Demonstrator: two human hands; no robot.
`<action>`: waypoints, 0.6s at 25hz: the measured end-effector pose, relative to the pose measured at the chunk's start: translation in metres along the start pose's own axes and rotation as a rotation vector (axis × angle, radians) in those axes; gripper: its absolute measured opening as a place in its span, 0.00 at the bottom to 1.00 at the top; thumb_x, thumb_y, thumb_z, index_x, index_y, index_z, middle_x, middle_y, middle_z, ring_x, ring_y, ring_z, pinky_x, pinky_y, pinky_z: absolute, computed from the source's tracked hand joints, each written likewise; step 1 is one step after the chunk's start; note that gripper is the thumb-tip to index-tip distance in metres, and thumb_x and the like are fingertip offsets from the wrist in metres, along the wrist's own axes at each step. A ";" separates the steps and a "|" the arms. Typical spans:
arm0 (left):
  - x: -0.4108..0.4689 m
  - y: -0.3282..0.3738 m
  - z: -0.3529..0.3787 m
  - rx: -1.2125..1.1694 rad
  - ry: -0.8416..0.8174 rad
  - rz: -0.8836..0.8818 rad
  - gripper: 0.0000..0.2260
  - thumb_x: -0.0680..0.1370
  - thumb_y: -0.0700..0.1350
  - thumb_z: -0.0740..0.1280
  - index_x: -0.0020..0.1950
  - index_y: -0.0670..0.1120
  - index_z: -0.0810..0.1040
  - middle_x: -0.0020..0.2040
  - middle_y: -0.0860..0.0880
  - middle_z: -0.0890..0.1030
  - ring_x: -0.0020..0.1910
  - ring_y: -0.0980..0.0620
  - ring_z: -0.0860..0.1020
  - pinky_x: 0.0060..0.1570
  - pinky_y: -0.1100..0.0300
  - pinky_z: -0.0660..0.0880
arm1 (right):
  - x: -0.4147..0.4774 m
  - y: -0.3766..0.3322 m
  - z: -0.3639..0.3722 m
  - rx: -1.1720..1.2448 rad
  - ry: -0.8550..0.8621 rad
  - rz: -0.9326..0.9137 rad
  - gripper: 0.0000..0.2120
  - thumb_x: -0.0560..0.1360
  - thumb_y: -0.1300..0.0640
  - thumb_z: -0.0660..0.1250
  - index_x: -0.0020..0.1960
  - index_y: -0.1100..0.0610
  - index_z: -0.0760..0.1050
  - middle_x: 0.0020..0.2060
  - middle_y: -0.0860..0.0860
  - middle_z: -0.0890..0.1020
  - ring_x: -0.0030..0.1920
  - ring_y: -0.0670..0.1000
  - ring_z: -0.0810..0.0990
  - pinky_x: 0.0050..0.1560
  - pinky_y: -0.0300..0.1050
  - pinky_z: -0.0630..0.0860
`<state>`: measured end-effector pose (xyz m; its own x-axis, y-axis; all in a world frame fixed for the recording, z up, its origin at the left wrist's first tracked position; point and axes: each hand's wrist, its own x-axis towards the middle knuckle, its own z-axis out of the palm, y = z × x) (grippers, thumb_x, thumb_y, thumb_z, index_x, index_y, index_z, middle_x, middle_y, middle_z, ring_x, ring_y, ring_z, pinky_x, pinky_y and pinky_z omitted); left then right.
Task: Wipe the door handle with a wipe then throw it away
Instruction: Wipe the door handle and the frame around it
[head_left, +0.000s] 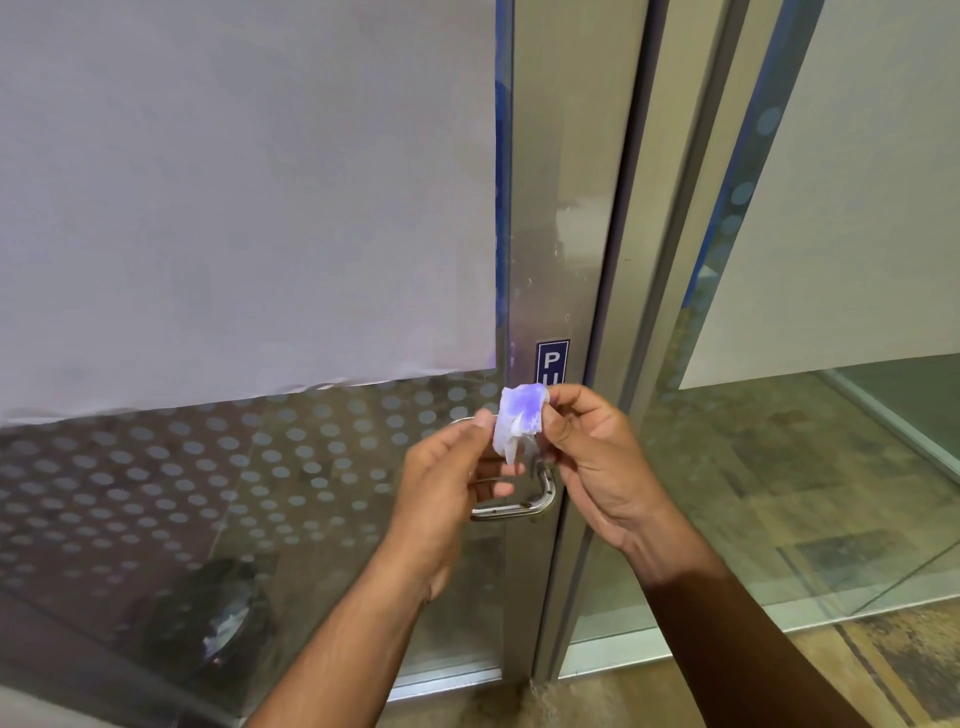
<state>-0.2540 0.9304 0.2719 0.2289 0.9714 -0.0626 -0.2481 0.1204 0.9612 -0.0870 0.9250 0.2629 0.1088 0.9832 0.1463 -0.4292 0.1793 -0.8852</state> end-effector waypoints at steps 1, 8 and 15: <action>0.000 -0.001 0.000 -0.018 -0.020 -0.016 0.09 0.82 0.48 0.71 0.50 0.45 0.89 0.45 0.42 0.87 0.44 0.47 0.83 0.45 0.55 0.80 | -0.001 0.001 -0.003 -0.062 -0.008 0.018 0.09 0.71 0.53 0.81 0.49 0.51 0.85 0.46 0.55 0.84 0.46 0.56 0.77 0.46 0.48 0.72; 0.004 -0.002 -0.002 0.151 0.100 0.127 0.10 0.81 0.37 0.72 0.46 0.49 0.90 0.39 0.45 0.89 0.33 0.50 0.84 0.33 0.65 0.79 | -0.002 0.002 -0.008 -0.237 0.047 0.074 0.09 0.76 0.54 0.71 0.54 0.53 0.86 0.49 0.56 0.89 0.44 0.51 0.81 0.40 0.45 0.76; 0.010 0.000 0.004 0.116 0.127 0.093 0.06 0.82 0.38 0.72 0.53 0.46 0.89 0.43 0.40 0.90 0.41 0.44 0.89 0.38 0.60 0.85 | -0.004 0.006 0.001 -0.778 0.119 -0.248 0.12 0.77 0.63 0.74 0.54 0.48 0.87 0.43 0.47 0.87 0.41 0.45 0.84 0.45 0.44 0.82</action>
<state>-0.2483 0.9396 0.2720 0.0881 0.9961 0.0015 -0.1504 0.0118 0.9886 -0.0908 0.9223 0.2577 0.2318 0.9002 0.3687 0.3583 0.2733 -0.8927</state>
